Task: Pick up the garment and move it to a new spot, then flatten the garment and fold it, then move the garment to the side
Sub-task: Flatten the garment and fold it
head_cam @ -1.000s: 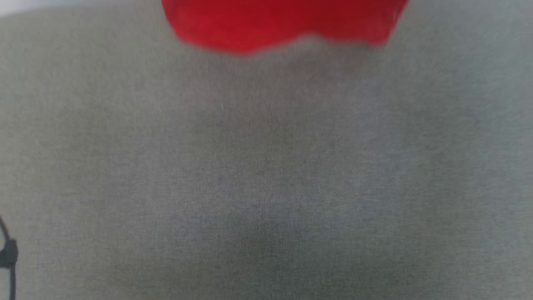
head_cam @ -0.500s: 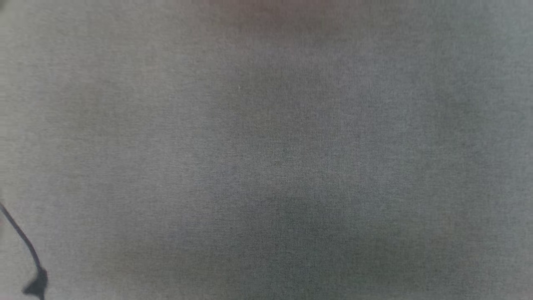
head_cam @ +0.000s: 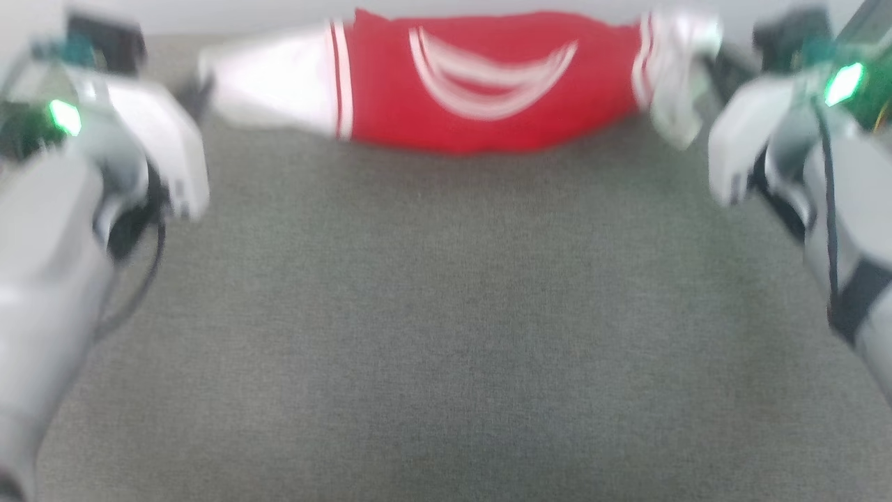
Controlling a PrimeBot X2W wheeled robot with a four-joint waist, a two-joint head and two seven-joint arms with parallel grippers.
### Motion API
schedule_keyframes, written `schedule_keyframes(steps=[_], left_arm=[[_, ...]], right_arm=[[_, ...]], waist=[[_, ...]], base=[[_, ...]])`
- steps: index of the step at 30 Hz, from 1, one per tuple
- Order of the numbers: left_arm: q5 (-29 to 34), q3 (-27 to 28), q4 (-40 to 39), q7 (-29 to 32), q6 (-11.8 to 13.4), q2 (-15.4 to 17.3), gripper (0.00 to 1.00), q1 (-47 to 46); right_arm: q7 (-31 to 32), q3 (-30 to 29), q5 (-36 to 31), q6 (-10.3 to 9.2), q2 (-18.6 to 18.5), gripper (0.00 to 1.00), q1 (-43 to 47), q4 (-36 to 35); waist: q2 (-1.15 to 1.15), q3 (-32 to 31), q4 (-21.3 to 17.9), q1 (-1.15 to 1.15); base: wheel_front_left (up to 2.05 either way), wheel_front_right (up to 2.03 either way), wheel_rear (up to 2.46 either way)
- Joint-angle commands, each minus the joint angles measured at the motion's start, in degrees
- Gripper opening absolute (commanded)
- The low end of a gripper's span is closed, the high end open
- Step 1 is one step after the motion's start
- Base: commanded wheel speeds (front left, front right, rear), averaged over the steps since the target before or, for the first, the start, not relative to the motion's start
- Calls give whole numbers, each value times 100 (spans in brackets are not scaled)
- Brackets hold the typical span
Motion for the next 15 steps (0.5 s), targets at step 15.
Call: schedule_keyframes(steps=[15], left_arm=[[-1031, -25, -3955, 1295, 1563, 1852, 0, 3533]], right_arm=[[1740, 214, 2039, -2, -2386, 0, 3410, -3966]], waist=[[0, -411, -5, 0]], base=[[0, 0, 0]])
